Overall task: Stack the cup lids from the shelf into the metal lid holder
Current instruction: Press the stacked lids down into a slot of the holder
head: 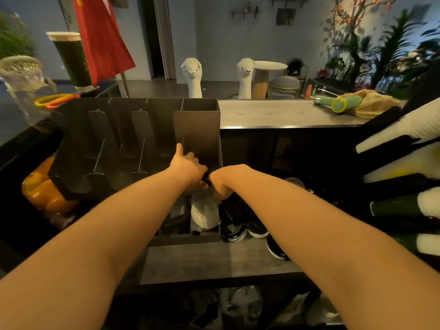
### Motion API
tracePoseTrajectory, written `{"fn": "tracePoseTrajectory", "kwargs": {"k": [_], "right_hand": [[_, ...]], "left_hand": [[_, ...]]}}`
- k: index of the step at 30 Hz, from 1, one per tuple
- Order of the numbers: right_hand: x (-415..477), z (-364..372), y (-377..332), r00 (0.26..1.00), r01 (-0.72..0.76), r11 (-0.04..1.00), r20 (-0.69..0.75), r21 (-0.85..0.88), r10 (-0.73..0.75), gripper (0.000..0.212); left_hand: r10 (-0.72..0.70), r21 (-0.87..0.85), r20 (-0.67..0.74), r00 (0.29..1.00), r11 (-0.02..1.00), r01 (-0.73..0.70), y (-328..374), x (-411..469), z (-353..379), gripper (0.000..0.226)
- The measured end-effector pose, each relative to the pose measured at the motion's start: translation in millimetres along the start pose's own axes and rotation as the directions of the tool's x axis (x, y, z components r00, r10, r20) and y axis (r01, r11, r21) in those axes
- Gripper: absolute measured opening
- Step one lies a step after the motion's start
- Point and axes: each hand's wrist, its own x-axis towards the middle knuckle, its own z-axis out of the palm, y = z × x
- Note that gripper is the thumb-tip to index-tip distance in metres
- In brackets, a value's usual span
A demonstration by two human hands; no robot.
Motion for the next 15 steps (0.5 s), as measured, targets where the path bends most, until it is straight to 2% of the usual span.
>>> {"fn": "tracePoseTrajectory", "kwargs": {"k": [5, 8, 12, 15], "right_hand": [[4, 0, -5, 0.999, -0.047, 0.997, 0.011, -0.061, 0.048, 0.069], [5, -1, -8, 0.998, -0.064, 0.997, 0.018, -0.052, 0.065, 0.068], [10, 8, -6, 0.995, -0.092, 0.995, -0.031, -0.037, 0.090, 0.064], [8, 11, -3, 0.994, -0.088, 0.993, -0.064, -0.082, 0.083, 0.058]], "left_hand": [[-0.003, -0.132, 0.072, 0.997, 0.991, 0.012, 0, 6, -5, 0.046], [-0.002, -0.199, 0.096, 0.995, 0.980, 0.021, -1, 6, -5, 0.040], [-0.053, -0.282, 0.052, 0.997, 0.957, 0.065, 1, 7, -5, 0.044], [-0.090, -0.276, 0.042, 0.995, 0.956, 0.098, 5, 9, -4, 0.046]]}}
